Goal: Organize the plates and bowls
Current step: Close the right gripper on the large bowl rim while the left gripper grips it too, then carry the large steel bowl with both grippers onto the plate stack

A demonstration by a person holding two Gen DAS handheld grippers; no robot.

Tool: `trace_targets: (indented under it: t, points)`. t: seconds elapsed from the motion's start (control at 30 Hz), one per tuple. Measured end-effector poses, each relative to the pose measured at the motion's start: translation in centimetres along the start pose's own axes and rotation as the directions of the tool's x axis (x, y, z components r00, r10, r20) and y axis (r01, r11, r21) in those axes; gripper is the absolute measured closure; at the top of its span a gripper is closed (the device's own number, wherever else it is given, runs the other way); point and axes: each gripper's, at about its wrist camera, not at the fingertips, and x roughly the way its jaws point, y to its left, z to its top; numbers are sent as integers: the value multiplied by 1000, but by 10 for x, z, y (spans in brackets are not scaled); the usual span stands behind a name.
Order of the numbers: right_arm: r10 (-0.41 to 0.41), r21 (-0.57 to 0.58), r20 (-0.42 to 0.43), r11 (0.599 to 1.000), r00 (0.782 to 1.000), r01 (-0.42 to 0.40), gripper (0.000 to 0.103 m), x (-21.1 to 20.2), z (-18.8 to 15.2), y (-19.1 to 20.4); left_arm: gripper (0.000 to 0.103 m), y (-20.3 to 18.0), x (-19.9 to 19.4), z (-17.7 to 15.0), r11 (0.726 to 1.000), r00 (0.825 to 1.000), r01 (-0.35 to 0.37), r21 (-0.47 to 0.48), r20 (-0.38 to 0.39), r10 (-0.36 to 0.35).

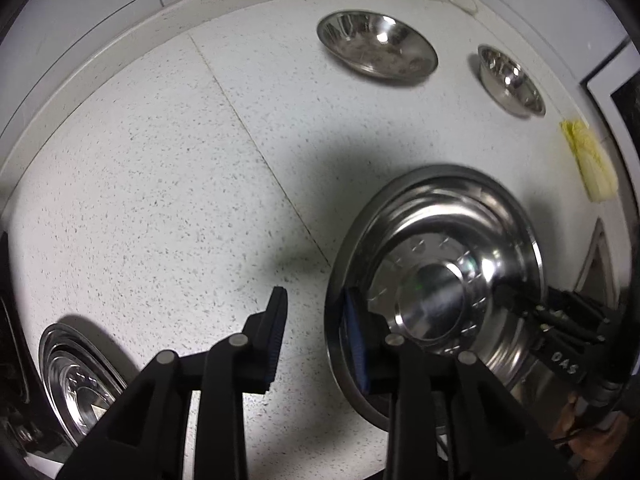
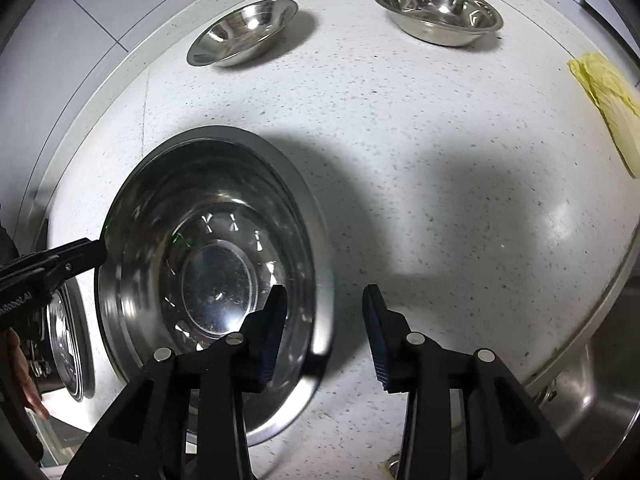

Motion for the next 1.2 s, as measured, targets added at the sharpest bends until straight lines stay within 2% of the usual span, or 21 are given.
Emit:
trace_targets:
  t: [0.2, 0.3, 0.33, 0.4, 0.47, 0.53, 0.77, 0.97, 1.07, 1.2]
  points:
    - [2, 5, -5, 1000, 1000, -2, 68, 5, -2, -4, 74, -6, 20, -8, 999, 999, -33, 18, -21, 34]
    - [-4, -9, 2, 1000, 1000, 4, 69, 6, -3, -2, 79, -10, 26, -10, 998, 999, -42, 37, -9, 43]
    - [-5, -14, 3, 1000, 1000, 5, 70, 4, -3, -2, 86, -12, 27, -10, 999, 999, -33, 41, -3, 34]
    - [14, -22, 0, 1000, 1000, -14, 78, 4, -4, 0, 86, -17, 25, -11, 997, 999, -47, 59, 15, 46]
    - [18, -38, -2, 999, 1000, -18, 90, 4, -5, 6, 86, -22, 23, -11, 995, 997, -67, 77, 29, 65]
    - [-4, -62, -1, 998, 1000, 3, 89, 4, -6, 12, 86, -21, 22, -12, 994, 997, -75, 79, 36, 72]
    - [36, -59, -17, 998, 999, -37, 89, 5, -9, 16, 86, -17, 8, -15, 991, 993, -107, 78, 58, 103]
    - [60, -123, -5, 991, 998, -61, 89, -12, -8, 47, 86, 17, -31, -30, 988, 983, -153, 16, 105, 151]
    - [83, -186, 0, 979, 997, -82, 89, -20, -5, 78, 85, 46, -49, -42, 981, 973, -190, -37, 123, 193]
    - [121, -310, -16, 943, 993, -120, 89, -23, -8, 142, 84, 97, -71, -67, 960, 958, -239, -145, 128, 258]
